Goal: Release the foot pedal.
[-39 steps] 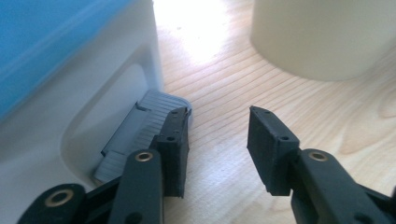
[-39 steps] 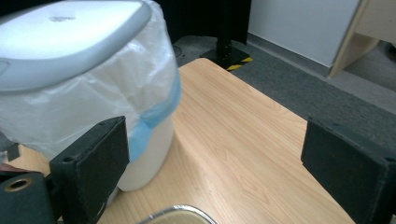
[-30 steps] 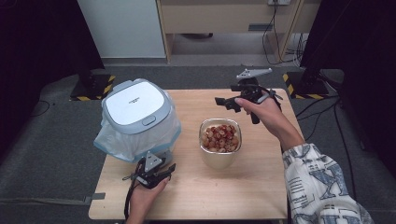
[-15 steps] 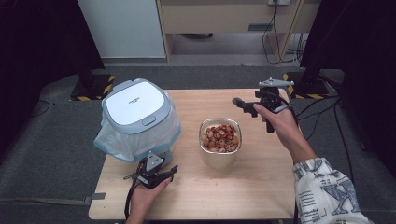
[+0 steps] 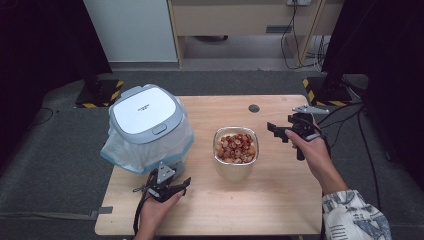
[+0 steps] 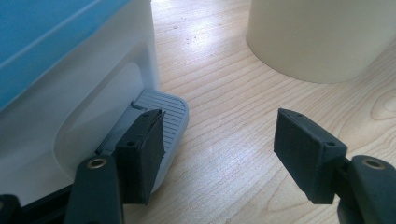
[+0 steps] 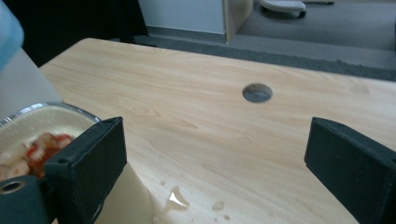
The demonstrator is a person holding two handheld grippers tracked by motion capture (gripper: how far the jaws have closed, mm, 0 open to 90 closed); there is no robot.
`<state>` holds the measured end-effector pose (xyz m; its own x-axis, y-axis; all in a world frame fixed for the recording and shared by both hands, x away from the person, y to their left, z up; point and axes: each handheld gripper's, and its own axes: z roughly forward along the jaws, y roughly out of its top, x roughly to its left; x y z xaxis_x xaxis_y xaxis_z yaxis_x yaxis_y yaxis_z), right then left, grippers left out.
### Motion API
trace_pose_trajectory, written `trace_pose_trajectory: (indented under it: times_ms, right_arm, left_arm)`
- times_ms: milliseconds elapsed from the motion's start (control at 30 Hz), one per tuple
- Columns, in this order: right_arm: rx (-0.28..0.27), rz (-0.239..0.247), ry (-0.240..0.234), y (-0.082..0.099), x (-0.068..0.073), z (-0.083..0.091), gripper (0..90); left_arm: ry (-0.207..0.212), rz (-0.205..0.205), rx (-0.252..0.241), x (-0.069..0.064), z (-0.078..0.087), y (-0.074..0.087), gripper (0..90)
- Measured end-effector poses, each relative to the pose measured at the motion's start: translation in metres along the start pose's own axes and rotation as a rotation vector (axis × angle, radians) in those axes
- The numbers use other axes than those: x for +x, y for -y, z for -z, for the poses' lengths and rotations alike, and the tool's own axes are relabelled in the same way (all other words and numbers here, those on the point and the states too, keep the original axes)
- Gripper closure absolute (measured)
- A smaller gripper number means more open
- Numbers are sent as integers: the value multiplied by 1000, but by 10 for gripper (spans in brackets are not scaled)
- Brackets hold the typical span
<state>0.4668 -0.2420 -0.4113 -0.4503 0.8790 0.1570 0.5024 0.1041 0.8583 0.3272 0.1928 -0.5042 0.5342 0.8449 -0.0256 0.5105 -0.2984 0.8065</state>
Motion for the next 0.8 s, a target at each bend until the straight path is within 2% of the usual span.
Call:
trace_pose_trajectory:
  times_ms: [200, 333, 600, 800]
  right_arm:
    - [17, -18, 48, 21, -5, 4, 51]
    - [20, -39, 100, 36, -7, 4, 51]
    - [53, -87, 143, 65, -13, -1, 50]
    - [97, -93, 167, 81, -16, -8, 52]
  left_arm:
    - [0, -3, 0, 0, 0, 0, 320]
    - [0, -3, 1, 0, 0, 0, 319]
    - [0, -5, 1, 0, -1, 0, 318]
    - [0, -7, 3, 0, -1, 1, 317]
